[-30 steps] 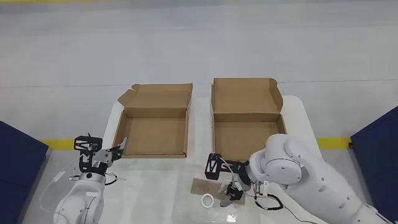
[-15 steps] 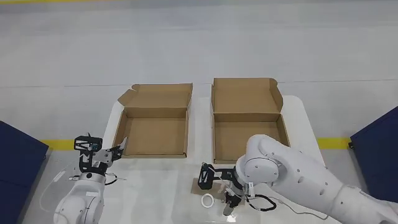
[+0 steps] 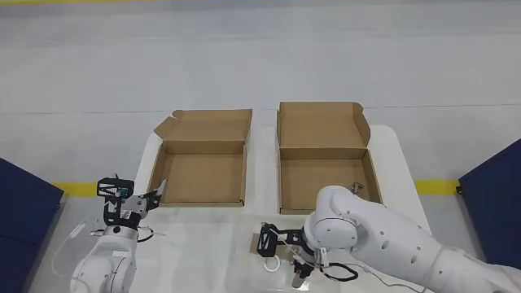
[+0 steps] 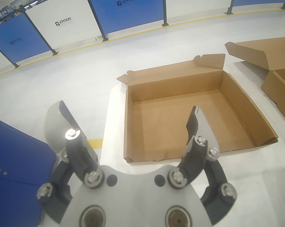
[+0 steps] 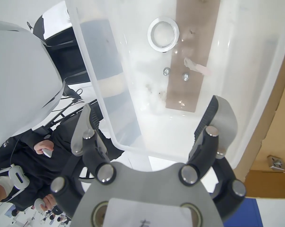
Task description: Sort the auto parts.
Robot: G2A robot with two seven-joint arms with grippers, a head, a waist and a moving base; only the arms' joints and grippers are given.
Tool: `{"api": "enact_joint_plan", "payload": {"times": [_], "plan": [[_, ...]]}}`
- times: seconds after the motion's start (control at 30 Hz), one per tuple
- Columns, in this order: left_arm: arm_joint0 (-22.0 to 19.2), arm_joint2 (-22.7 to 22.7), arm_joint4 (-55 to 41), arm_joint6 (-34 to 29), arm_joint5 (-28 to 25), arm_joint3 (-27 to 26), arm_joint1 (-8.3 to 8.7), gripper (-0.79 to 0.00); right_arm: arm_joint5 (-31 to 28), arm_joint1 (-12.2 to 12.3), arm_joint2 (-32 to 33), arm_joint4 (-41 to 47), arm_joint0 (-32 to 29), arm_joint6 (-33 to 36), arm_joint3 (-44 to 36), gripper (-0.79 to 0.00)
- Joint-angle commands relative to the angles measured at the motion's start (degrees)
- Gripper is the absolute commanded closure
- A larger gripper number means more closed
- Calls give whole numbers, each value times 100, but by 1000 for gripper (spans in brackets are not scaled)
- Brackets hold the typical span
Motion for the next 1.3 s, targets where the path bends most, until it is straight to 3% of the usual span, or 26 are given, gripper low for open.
{"api": "enact_joint_plan", "payload": {"times": [0.0, 0.27, 0.57, 1.07, 1.27], "plan": [[0, 0, 0, 0, 0, 0, 0, -785, 43, -52, -126, -152, 34, 65, 57, -785], [0, 0, 0, 0, 0, 0, 0, -785, 162, -294, -528, -430, 133, 47, 464, -785], [0, 0, 0, 0, 0, 0, 0, -785, 161, -294, -540, -466, 124, 41, 478, -785], [0, 0, 0, 0, 0, 0, 0, -785, 1012, -549, -844, -2006, 20, -396, 698, -785], [0, 0, 0, 0, 0, 0, 0, -785, 1012, -549, -844, -2006, 20, -396, 698, -785]]}}
